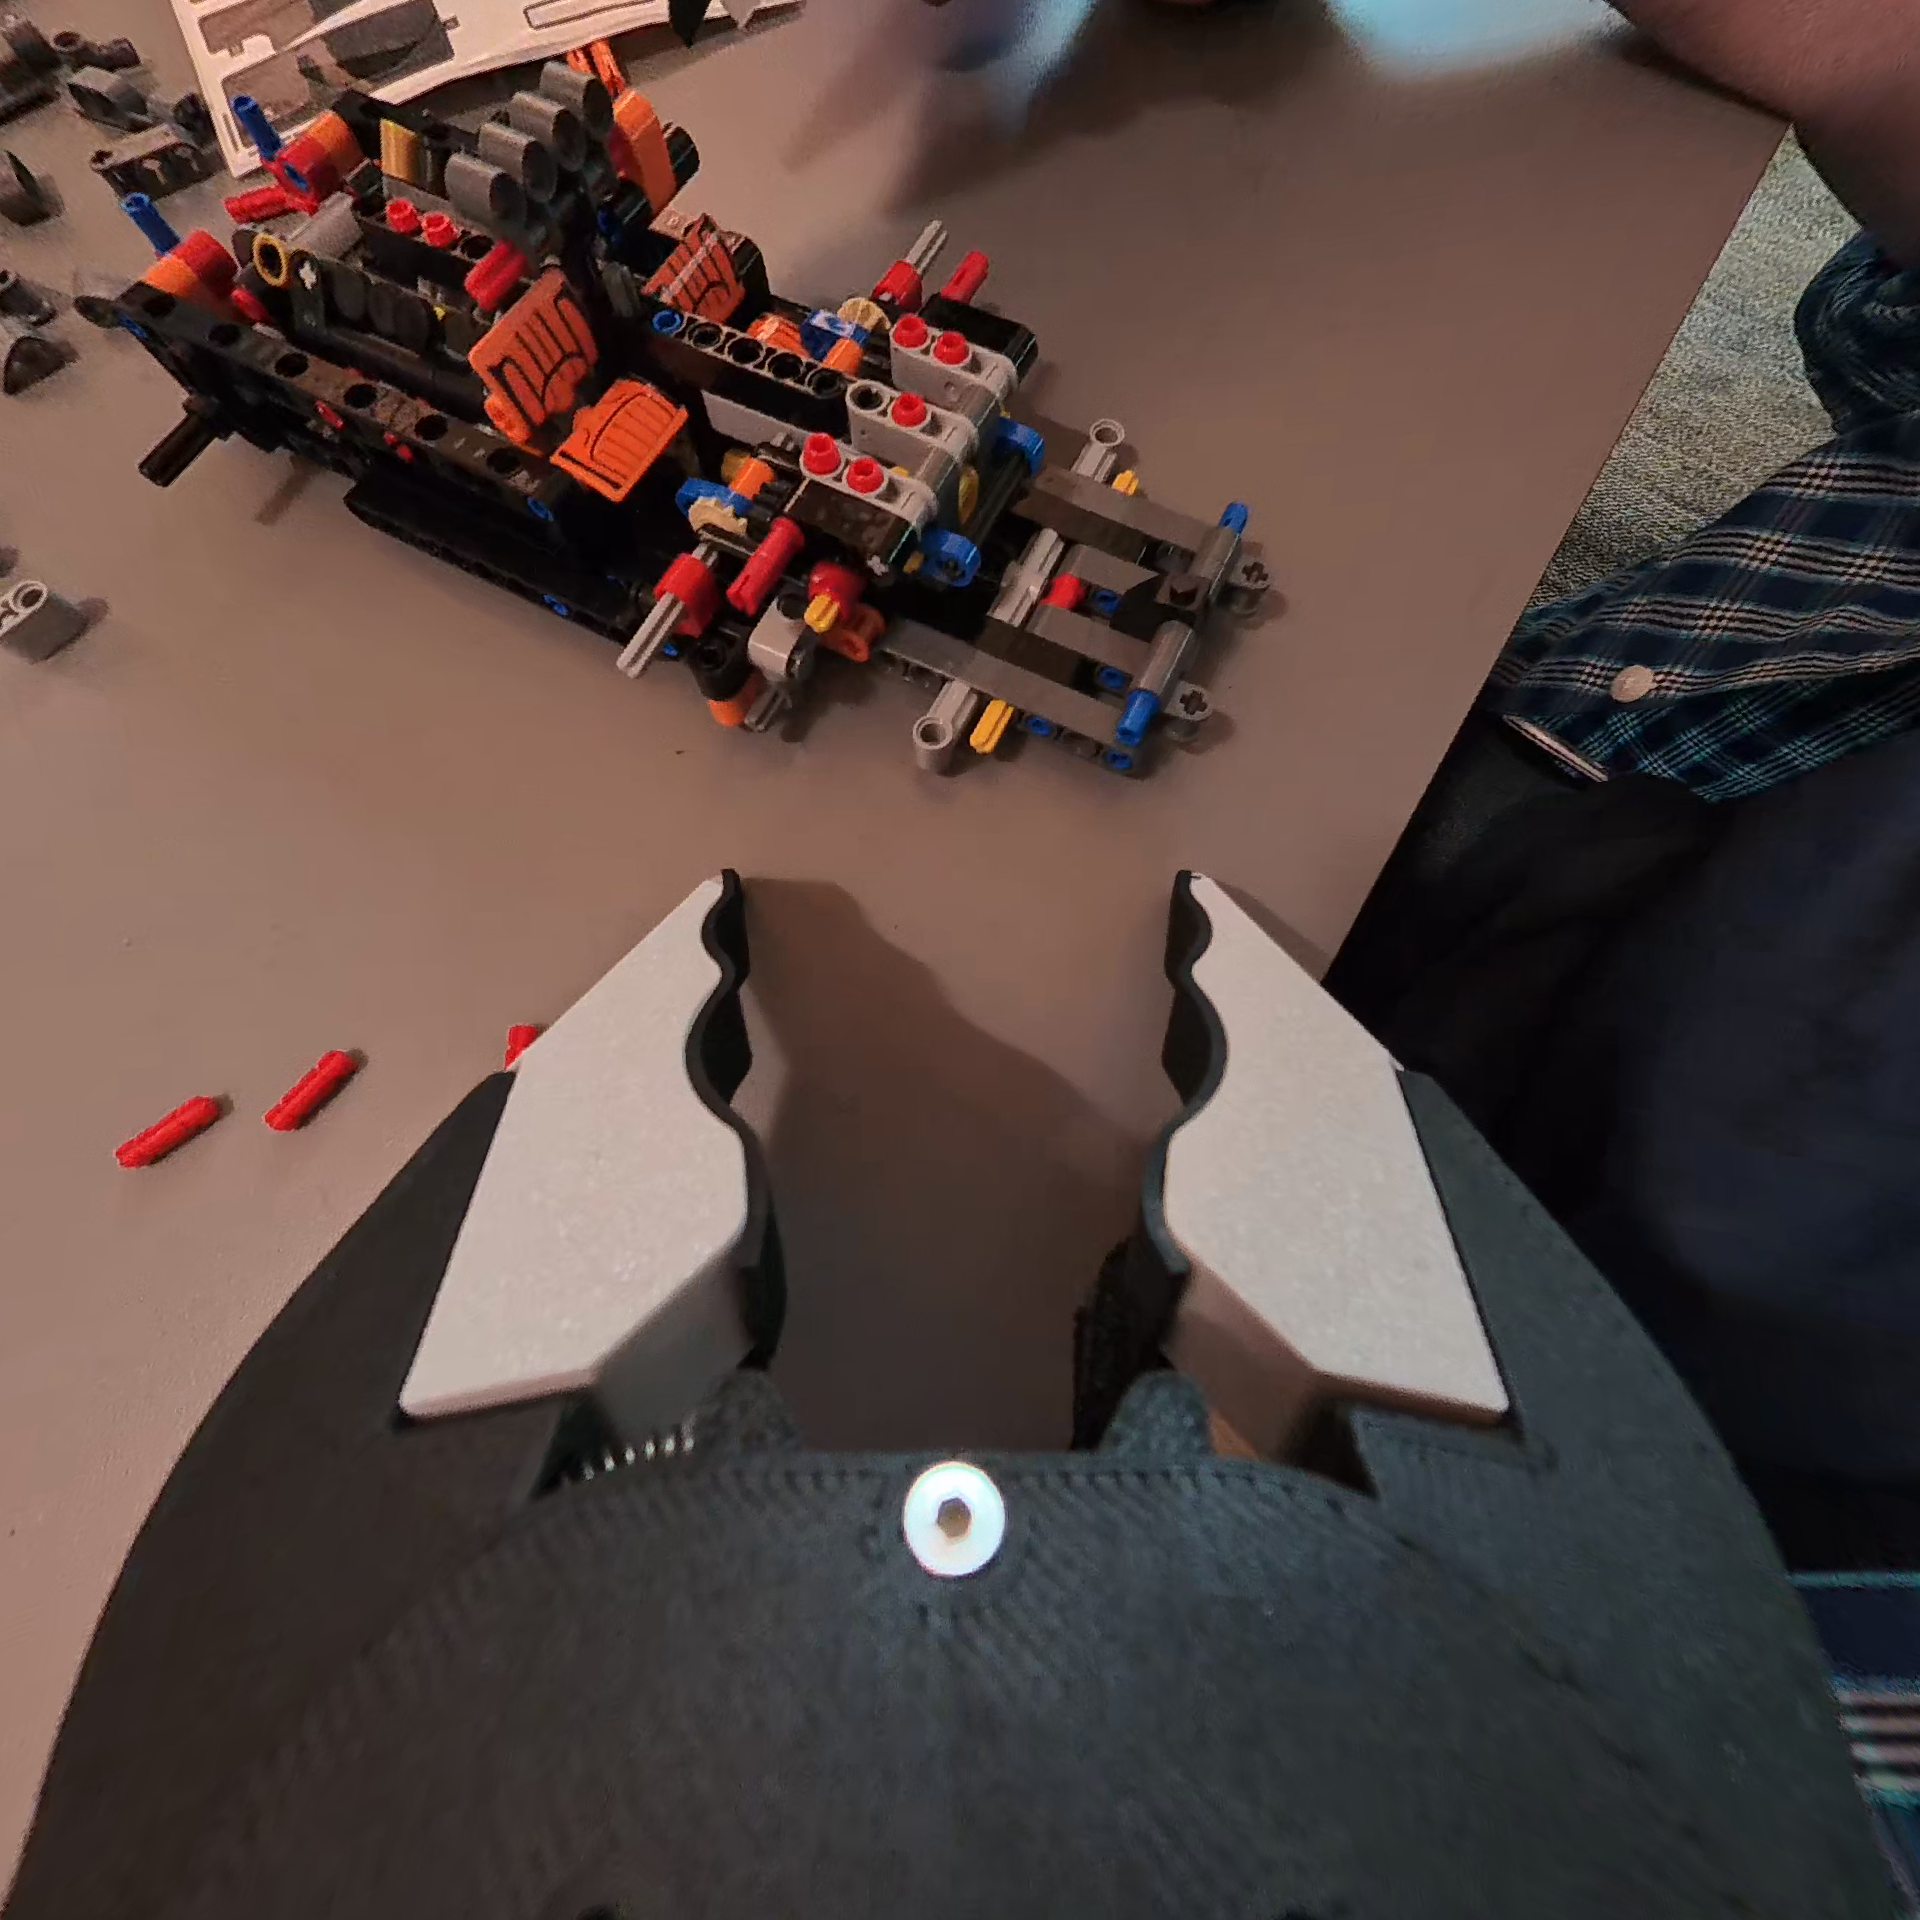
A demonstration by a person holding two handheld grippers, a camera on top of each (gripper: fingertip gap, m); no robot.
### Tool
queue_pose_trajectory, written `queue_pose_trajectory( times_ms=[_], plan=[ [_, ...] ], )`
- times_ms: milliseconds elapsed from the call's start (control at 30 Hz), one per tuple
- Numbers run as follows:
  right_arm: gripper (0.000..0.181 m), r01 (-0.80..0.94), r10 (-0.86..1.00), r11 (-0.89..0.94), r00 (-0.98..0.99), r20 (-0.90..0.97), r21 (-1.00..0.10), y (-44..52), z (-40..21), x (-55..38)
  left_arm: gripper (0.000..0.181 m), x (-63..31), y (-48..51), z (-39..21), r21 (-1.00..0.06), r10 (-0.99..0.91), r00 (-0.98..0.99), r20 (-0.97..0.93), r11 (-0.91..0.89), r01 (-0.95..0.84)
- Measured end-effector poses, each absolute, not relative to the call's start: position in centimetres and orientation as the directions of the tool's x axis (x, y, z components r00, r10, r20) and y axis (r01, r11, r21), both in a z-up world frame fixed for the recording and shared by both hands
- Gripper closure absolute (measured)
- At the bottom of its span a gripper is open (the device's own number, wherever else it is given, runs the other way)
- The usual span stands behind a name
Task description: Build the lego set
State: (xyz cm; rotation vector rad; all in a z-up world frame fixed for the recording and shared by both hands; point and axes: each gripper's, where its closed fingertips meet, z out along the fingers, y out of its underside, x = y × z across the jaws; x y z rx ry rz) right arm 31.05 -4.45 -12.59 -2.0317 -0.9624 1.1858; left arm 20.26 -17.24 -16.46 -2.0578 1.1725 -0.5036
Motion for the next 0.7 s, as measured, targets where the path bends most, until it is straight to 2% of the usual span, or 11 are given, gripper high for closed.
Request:
queue_pose_trajectory(
  times_ms=[700],
  plan=[
    [0.156,0.315,0.828,-0.552,0.317,-0.462,-0.772,-4.92,-12.7,30.77,0.101,20.23,-17.21,-16.45,-0.738,-0.858,0.514,-0.007,-0.342,-0.581]
  ],
)
